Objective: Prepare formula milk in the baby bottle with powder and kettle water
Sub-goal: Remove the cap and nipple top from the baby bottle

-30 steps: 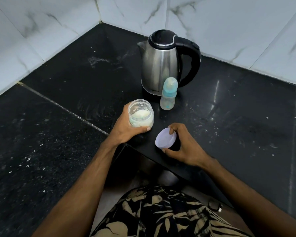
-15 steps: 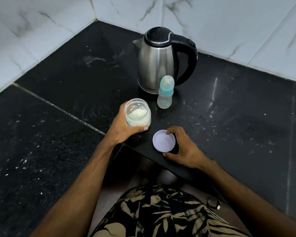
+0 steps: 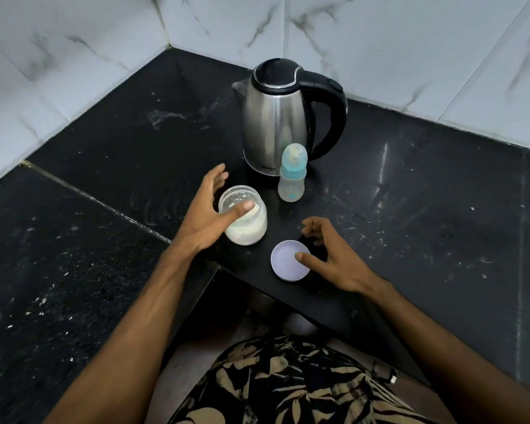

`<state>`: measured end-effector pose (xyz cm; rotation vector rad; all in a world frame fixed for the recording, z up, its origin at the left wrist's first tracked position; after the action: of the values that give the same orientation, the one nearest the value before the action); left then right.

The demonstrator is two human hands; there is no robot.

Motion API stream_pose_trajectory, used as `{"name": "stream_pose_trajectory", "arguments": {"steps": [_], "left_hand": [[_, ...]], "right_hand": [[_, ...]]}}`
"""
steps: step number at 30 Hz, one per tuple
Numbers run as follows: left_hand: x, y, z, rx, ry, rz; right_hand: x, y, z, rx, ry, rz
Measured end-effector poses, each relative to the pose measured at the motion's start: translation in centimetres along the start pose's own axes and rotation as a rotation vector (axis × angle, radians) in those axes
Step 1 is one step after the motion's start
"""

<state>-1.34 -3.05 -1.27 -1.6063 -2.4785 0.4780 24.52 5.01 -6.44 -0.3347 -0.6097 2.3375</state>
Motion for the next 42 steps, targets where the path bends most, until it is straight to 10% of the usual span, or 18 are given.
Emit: {"name": "stream_pose_trajectory", "arguments": {"steps": [20, 42], "left_hand": [[7.9, 8.2, -5.2, 0.518, 0.193, 0.107], [1.6, 13.2, -3.9, 0.08, 0.201, 0.133]], "right_hand": [[3.9, -4.3, 1.9, 0.048, -0.018, -0.359], [3.0, -6.0, 4.2, -0.262, -0.107, -0.381]]}}
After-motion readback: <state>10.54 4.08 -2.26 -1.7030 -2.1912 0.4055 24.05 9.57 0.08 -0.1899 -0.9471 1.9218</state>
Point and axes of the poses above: each hand's wrist, its own x-axis towards the middle knuckle, its own y-axis out of the palm, z = x × y, the point moved 1 cm from there along x, towards the middle knuckle, and after that the axes turned 3 degrees about -x, right-handed, at the moved point
